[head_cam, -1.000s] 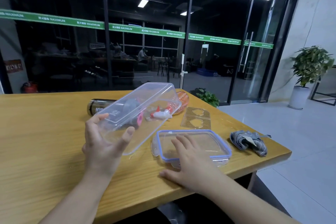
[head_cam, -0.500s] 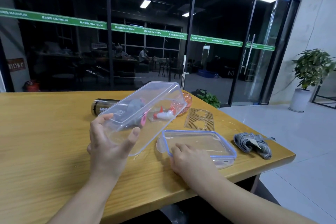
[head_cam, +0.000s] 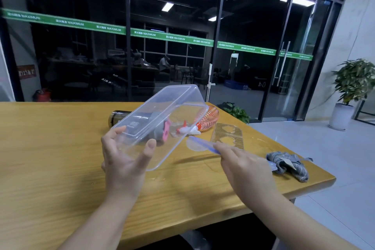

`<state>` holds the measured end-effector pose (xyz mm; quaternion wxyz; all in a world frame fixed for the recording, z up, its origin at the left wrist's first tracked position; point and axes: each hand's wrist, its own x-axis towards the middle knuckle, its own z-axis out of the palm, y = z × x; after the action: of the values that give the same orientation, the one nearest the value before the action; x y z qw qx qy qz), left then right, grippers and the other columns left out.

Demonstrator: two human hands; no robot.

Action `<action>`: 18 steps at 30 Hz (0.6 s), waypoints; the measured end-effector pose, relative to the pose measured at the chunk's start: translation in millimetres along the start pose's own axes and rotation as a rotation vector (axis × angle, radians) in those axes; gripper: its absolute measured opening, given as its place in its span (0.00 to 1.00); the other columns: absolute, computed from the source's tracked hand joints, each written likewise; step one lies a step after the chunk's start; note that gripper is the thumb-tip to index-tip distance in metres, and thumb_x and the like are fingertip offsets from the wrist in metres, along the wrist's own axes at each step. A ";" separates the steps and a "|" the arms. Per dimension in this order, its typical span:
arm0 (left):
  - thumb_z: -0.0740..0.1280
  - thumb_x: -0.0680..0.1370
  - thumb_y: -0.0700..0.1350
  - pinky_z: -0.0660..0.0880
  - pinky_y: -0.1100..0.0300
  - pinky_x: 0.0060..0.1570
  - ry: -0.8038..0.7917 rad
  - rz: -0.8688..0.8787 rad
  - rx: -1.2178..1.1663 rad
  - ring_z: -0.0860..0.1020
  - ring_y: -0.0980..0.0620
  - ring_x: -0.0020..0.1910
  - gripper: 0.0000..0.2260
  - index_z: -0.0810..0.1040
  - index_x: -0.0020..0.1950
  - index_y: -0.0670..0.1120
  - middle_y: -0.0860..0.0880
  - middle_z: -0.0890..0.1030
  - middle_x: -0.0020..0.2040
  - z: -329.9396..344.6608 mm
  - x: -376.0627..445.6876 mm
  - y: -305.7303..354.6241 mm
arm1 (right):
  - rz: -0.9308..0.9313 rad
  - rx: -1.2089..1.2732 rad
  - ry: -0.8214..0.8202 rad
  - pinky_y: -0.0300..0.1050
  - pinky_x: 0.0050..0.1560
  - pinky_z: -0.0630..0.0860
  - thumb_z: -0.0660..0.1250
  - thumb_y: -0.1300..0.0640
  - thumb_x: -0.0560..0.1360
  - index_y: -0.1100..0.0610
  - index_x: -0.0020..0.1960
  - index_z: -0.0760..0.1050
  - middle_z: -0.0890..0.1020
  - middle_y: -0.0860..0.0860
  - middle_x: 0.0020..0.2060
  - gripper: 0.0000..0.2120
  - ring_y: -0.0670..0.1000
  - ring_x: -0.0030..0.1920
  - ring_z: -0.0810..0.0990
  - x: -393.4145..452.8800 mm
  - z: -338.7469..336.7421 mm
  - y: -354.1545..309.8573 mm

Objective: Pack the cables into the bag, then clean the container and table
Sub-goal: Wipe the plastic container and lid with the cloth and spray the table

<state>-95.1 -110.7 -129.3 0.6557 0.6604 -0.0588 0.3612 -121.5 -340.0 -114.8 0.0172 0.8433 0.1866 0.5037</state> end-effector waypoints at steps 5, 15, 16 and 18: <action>0.67 0.56 0.67 0.71 0.51 0.59 0.016 -0.053 -0.080 0.71 0.58 0.59 0.25 0.62 0.50 0.69 0.54 0.71 0.61 0.0 -1.1 3.8 | -0.036 0.094 0.165 0.39 0.38 0.76 0.60 0.64 0.72 0.59 0.51 0.83 0.85 0.49 0.47 0.14 0.47 0.45 0.85 3.6 -14.3 11.3; 0.65 0.57 0.73 0.70 0.57 0.54 -0.013 -0.191 -0.336 0.75 0.56 0.53 0.40 0.64 0.59 0.49 0.52 0.75 0.54 -2.9 7.6 1.1 | 0.192 0.384 0.360 0.23 0.43 0.69 0.63 0.60 0.75 0.62 0.58 0.79 0.84 0.51 0.43 0.14 0.43 0.40 0.77 20.2 9.8 24.4; 0.66 0.58 0.74 0.69 0.49 0.59 -0.019 -0.233 -0.385 0.75 0.49 0.58 0.43 0.65 0.62 0.47 0.51 0.78 0.55 -4.2 9.5 -1.2 | 0.195 0.406 0.389 0.22 0.42 0.68 0.63 0.60 0.75 0.61 0.58 0.78 0.83 0.49 0.41 0.14 0.42 0.38 0.74 24.1 12.8 20.8; 0.67 0.54 0.75 0.69 0.44 0.59 -0.021 -0.350 -0.508 0.75 0.39 0.60 0.51 0.64 0.68 0.46 0.50 0.78 0.59 -5.1 13.9 -0.8 | 0.212 0.461 0.435 0.27 0.39 0.71 0.63 0.59 0.76 0.60 0.59 0.77 0.80 0.44 0.43 0.14 0.44 0.37 0.75 33.8 19.7 10.5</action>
<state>-86.5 -100.5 -122.9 0.8514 0.4791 -0.0394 0.2098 -87.3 -335.5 -93.7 -0.2668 0.7124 0.2059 0.6156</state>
